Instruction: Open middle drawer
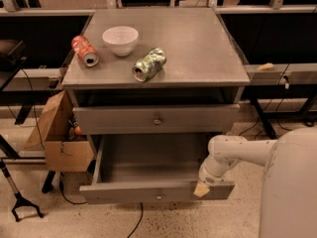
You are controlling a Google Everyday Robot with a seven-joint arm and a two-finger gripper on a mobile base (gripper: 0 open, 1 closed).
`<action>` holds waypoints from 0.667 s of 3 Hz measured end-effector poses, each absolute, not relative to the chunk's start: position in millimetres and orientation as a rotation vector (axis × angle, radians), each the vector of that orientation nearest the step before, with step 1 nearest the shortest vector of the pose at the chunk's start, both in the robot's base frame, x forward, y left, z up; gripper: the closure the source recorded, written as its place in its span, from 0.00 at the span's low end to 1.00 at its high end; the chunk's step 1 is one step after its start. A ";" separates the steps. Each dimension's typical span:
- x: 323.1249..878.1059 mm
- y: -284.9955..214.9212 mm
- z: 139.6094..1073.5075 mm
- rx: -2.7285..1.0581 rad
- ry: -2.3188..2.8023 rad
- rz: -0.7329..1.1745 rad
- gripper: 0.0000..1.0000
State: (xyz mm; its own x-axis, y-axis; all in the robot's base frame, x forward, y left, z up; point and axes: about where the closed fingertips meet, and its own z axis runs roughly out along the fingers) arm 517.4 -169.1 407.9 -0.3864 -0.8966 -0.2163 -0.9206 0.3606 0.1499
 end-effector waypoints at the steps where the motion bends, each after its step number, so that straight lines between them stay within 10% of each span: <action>1: 510.3 -171.1 407.7 -1.685 2.515 0.386 1.00; 2: 510.2 -171.1 407.6 -1.685 2.515 0.386 0.81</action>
Offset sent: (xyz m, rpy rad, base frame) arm -0.0071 -0.0020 -0.0004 0.0010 0.0090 0.0007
